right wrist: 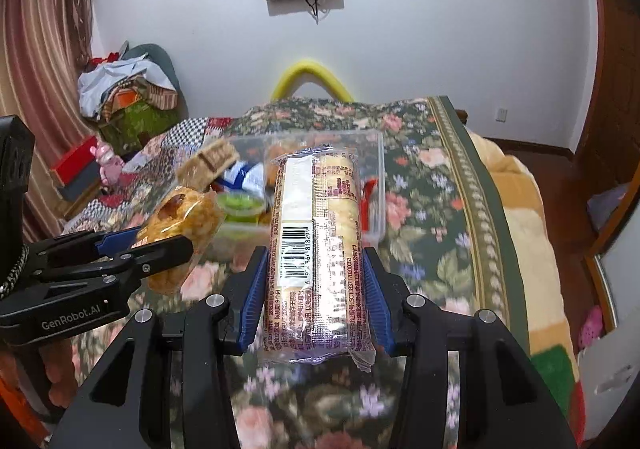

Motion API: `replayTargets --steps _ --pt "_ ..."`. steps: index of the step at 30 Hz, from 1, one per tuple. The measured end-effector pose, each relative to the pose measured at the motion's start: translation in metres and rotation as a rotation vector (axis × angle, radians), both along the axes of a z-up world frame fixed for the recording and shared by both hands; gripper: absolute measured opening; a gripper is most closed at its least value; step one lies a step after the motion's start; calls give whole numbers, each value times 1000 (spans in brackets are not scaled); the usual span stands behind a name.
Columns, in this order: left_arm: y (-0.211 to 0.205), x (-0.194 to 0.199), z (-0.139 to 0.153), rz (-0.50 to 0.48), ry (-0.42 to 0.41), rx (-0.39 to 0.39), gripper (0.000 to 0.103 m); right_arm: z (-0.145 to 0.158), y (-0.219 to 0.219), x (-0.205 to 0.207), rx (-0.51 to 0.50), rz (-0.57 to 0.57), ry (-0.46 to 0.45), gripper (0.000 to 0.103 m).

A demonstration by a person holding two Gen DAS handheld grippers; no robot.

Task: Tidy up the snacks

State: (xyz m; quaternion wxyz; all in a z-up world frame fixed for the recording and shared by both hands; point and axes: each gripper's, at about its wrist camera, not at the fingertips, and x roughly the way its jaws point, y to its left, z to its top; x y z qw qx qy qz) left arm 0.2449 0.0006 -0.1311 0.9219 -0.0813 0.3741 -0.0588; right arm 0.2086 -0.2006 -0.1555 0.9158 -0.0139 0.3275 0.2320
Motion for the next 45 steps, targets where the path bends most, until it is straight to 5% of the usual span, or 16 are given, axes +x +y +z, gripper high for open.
replayTargets --steps 10,26,36,45 --pt "18 46 9 29 -53 -29 44 3 26 43 -19 3 -27 42" --pt "35 104 -26 45 27 -103 45 -29 45 88 -35 -21 74 43" --pt "29 84 -12 27 -9 -42 45 -21 37 83 -30 -19 81 49" --pt "32 27 51 36 -125 -19 45 43 21 29 -13 -10 -78 49"
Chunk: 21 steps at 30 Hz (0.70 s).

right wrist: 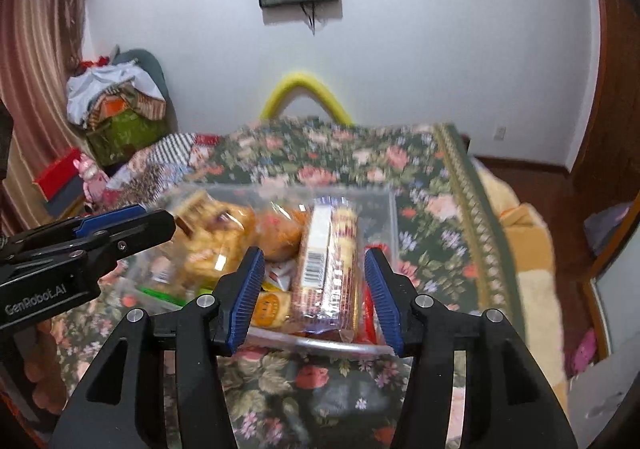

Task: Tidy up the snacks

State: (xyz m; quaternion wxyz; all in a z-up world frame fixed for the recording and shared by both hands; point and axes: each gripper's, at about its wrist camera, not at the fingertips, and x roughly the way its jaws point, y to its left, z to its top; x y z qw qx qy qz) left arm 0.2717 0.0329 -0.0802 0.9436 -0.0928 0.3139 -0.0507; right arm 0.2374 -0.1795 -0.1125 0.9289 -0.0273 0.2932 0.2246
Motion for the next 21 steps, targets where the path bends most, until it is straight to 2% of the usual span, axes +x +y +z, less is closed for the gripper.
replayTargets --steps 7,10,12,15,18,21 --pt "-5 -77 67 -11 -159 38 45 55 -21 -61 87 11 -118 49" --pt "-11 -113 88 3 -236 78 52 73 -30 -87 112 15 -162 52" --pt "-14 -133 97 5 -269 80 62 81 -34 -103 121 22 -187 54" --pt "-19 -158 105 19 -302 86 77 91 -38 -126 129 19 -226 66" --pt "-21 -177 109 23 -328 83 87 97 -40 -144 136 19 -260 77" --pt "-24 -190 110 33 -342 94 92 101 -41 -159 138 15 -282 89"
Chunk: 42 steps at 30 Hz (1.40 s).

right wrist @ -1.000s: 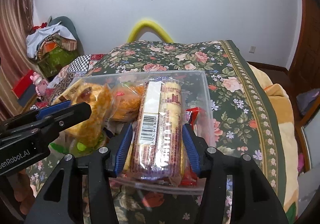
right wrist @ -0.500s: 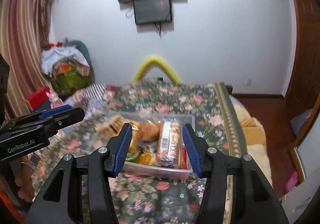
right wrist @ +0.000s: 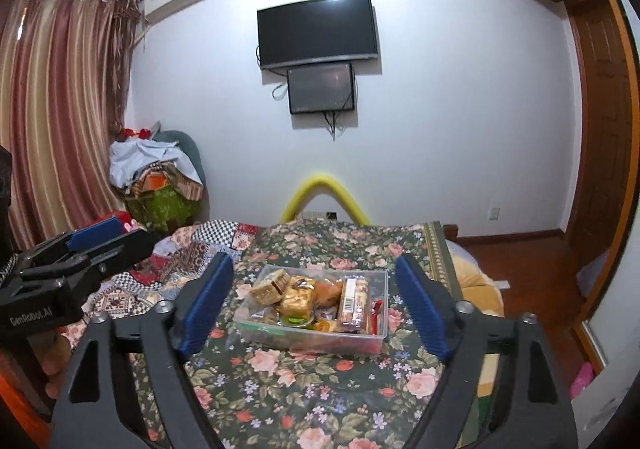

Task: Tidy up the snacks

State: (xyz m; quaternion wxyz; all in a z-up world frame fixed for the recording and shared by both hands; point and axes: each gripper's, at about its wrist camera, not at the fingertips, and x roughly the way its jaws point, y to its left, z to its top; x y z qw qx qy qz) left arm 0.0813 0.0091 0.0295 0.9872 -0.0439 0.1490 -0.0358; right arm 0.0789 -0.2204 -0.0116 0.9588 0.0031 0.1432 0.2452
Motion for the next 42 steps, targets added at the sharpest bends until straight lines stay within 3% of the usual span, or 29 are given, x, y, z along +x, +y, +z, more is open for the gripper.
replayTargets --steps 4,10,42 --pt "-5 -12 0 10 -8 18 99 -2 -1 -5 9 -16 -20 103" --pt "-8 -25 -1 22 -21 23 103 -6 -3 -13 0 -16 -28 103" --pt "-14 -26 -11 39 3 39 103 -9 -7 -28 -19 -43 -41 103"
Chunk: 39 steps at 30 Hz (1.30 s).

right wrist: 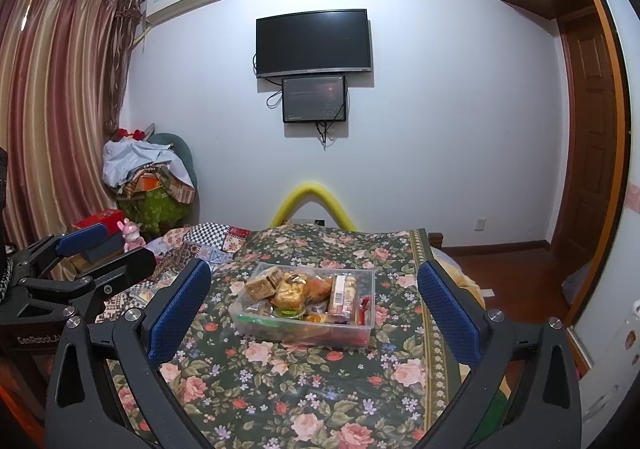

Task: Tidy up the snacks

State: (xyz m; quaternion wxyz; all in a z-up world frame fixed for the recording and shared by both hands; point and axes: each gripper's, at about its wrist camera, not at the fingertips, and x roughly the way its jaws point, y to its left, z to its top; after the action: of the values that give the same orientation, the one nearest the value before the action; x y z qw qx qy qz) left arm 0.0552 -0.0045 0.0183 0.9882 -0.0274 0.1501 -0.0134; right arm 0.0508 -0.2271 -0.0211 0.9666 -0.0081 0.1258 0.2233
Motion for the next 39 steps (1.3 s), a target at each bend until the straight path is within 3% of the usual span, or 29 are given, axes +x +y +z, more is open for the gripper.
replayTargets --steps 39 --pt "-2 2 -1 -25 5 -17 103 3 -2 1 17 -14 1 103"
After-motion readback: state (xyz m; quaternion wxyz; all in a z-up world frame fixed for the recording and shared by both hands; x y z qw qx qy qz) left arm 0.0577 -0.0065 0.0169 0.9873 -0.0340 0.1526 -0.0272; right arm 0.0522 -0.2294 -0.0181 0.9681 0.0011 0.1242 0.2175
